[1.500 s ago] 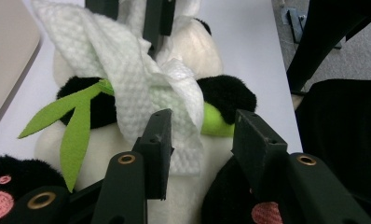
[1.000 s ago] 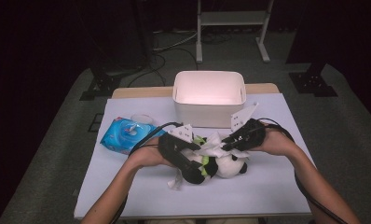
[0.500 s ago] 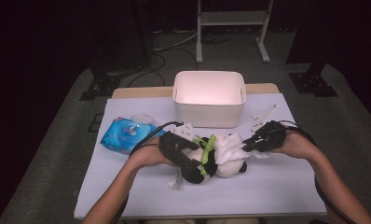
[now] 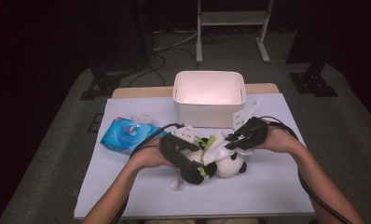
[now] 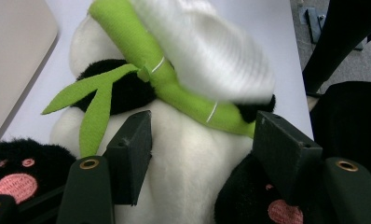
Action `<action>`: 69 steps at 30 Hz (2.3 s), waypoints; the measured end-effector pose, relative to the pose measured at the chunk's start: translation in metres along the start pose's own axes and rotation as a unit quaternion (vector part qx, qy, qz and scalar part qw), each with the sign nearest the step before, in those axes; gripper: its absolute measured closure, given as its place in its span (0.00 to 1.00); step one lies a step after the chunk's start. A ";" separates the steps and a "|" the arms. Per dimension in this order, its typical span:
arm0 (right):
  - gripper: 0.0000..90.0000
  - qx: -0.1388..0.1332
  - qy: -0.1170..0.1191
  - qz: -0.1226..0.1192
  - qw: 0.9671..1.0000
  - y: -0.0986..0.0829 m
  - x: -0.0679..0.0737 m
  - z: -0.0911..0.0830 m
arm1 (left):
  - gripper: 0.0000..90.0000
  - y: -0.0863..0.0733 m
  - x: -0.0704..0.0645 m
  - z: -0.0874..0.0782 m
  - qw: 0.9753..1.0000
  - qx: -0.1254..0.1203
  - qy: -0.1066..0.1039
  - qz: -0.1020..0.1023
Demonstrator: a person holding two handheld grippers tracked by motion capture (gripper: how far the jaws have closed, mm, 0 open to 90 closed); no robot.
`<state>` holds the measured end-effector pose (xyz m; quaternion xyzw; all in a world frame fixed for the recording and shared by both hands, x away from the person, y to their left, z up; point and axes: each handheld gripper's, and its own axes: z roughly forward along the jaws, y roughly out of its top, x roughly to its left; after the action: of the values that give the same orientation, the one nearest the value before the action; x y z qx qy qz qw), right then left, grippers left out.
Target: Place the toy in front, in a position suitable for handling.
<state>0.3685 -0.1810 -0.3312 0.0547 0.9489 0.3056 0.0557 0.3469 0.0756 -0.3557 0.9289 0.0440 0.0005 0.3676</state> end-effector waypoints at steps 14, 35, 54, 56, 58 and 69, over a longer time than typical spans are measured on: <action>0.86 -0.005 0.014 -0.019 1.000 0.017 0.000 0.014 | 0.44 0.001 -0.001 0.002 1.000 0.005 0.000 -0.003; 0.89 -0.016 -0.005 0.052 0.998 -0.039 -0.011 -0.002 | 0.51 0.002 -0.006 0.002 0.999 0.023 0.024 0.024; 0.90 -0.026 0.045 0.047 0.998 -0.041 0.020 0.002 | 0.47 0.001 -0.003 0.000 0.999 0.022 0.037 0.024; 0.90 -0.026 0.053 0.047 0.997 -0.042 0.021 0.002 | 0.47 0.002 -0.002 -0.002 0.998 0.025 0.058 0.024; 0.90 -0.026 0.057 0.044 0.997 -0.041 0.022 0.002 | 0.47 0.002 0.001 -0.003 0.998 0.024 0.049 0.019; 0.90 -0.037 0.022 0.006 0.999 -0.016 0.025 0.001 | 0.48 -0.001 -0.001 0.002 1.000 0.021 0.017 0.011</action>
<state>0.3433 -0.1899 -0.3426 0.0516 0.9377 0.3418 0.0347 0.3461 0.0748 -0.3578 0.9366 0.0398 0.0198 0.3477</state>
